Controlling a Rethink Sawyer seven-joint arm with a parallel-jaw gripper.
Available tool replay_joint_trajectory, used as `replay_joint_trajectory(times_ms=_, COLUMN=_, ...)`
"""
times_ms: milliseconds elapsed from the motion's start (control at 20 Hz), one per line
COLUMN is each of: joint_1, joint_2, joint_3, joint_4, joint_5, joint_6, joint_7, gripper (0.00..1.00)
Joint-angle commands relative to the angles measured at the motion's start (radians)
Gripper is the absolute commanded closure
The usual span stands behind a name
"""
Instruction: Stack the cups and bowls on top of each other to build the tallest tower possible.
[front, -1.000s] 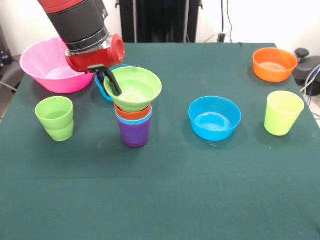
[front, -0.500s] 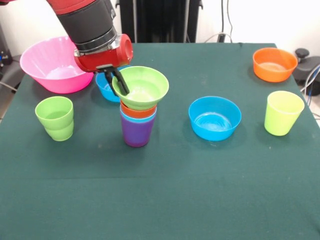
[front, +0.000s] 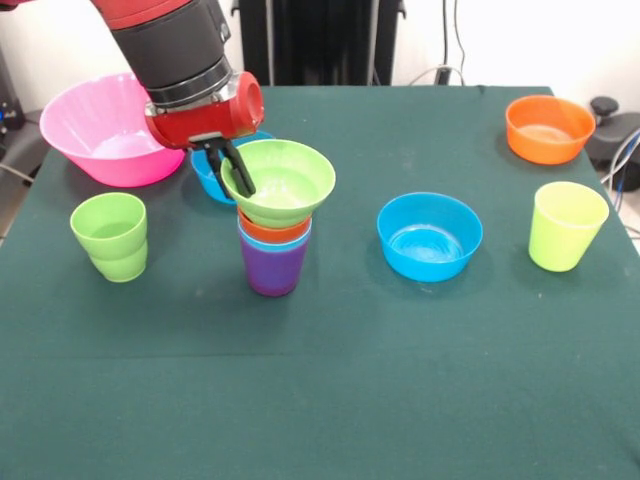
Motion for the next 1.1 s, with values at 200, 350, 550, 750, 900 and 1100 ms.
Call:
replay_joint_trajectory(times_ms=200, joint_1=0.042, joint_2=0.079, joint_3=-0.028, joint_4=0.000, joint_5=-0.109, joint_6=-0.047, joint_7=-0.115, gripper=1.00)
replay_joint_trajectory(times_ms=350, joint_1=0.044, joint_2=0.093, joint_3=-0.030, joint_4=-0.010, joint_5=-0.111, joint_6=-0.048, joint_7=-0.119, gripper=1.00)
replay_joint_trajectory(times_ms=550, joint_1=0.052, joint_2=0.091, joint_3=-0.035, joint_4=-0.014, joint_5=-0.114, joint_6=-0.045, joint_7=-0.115, gripper=1.00)
replay_joint_trajectory(times_ms=750, joint_1=0.055, joint_2=0.085, joint_3=-0.039, joint_4=-0.010, joint_5=-0.112, joint_6=-0.038, joint_7=-0.108, gripper=1.00)
replay_joint_trajectory(times_ms=900, joint_1=0.058, joint_2=0.080, joint_3=-0.044, joint_4=-0.006, joint_5=-0.112, joint_6=-0.036, joint_7=-0.100, gripper=1.00)
replay_joint_trajectory(times_ms=1100, joint_1=0.062, joint_2=0.076, joint_3=-0.048, joint_4=-0.009, joint_5=-0.116, joint_6=-0.034, joint_7=-0.100, gripper=1.00)
